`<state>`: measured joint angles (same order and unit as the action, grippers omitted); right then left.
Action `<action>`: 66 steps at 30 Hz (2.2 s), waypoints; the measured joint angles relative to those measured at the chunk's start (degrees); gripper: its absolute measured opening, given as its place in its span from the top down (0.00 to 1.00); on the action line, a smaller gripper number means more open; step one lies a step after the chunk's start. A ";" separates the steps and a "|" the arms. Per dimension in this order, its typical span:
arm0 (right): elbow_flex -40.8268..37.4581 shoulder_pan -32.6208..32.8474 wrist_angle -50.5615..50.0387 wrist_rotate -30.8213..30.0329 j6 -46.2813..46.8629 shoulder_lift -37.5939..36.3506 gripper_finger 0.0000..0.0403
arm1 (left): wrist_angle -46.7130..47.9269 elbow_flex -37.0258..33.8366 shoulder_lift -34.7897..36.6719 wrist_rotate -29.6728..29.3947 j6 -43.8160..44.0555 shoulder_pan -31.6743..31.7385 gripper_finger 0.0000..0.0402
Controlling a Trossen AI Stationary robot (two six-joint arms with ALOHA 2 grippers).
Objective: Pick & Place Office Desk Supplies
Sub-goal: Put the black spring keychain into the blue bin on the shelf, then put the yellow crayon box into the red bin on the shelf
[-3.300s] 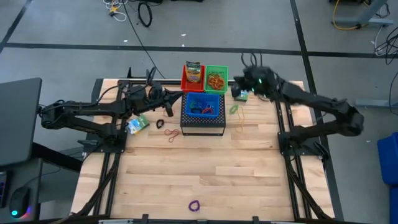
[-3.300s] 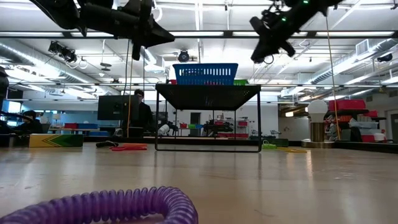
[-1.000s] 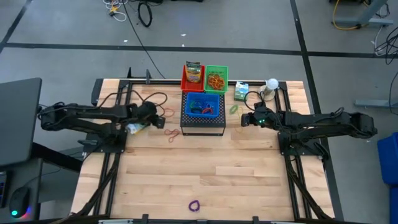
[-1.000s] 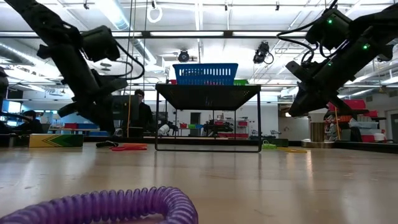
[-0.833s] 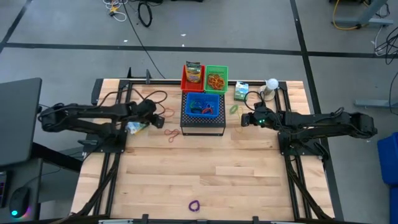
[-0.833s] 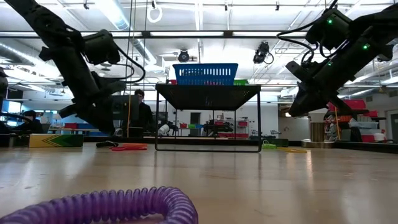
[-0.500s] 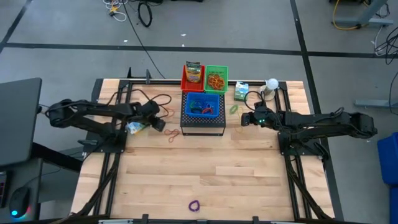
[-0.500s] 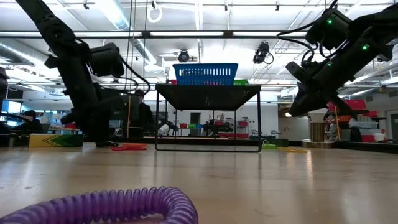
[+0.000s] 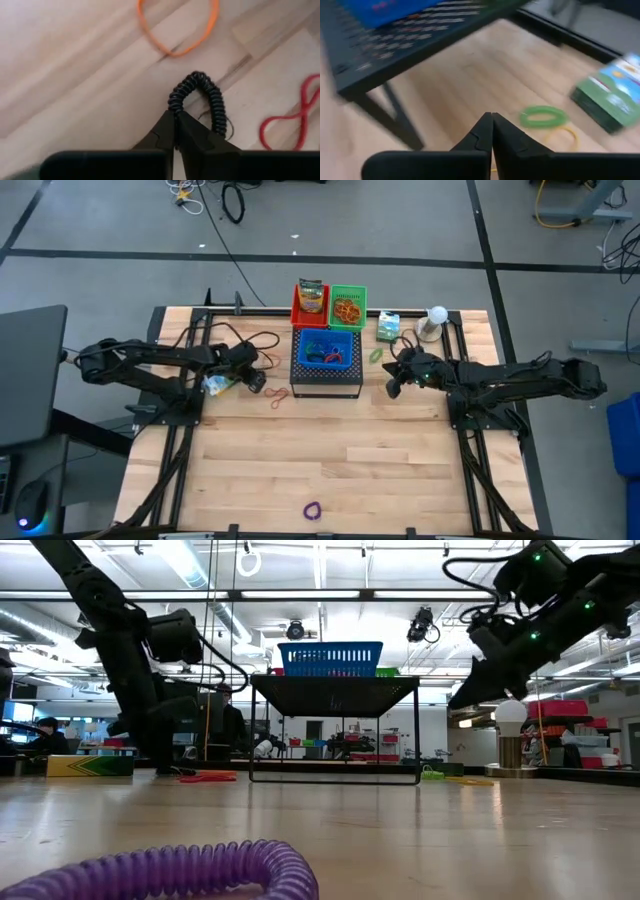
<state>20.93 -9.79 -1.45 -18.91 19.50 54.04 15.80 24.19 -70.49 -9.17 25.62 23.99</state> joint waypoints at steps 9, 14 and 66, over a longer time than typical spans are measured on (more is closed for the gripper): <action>0.02 2.64 -0.48 2.25 -0.54 -0.02 0.99 | 4.22 6.67 5.48 -0.24 -8.53 0.02 0.97; 0.02 3.24 -0.90 0.71 1.43 -0.02 0.98 | 15.71 13.56 10.11 0.03 -11.89 0.00 0.97; 0.04 3.24 -0.90 -1.98 2.76 -0.04 0.99 | 6.56 48.27 -10.00 0.45 -18.20 -9.34 0.64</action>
<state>20.97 -6.55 -2.35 -20.88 22.26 54.00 22.36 72.47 -80.49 -8.72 7.42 14.65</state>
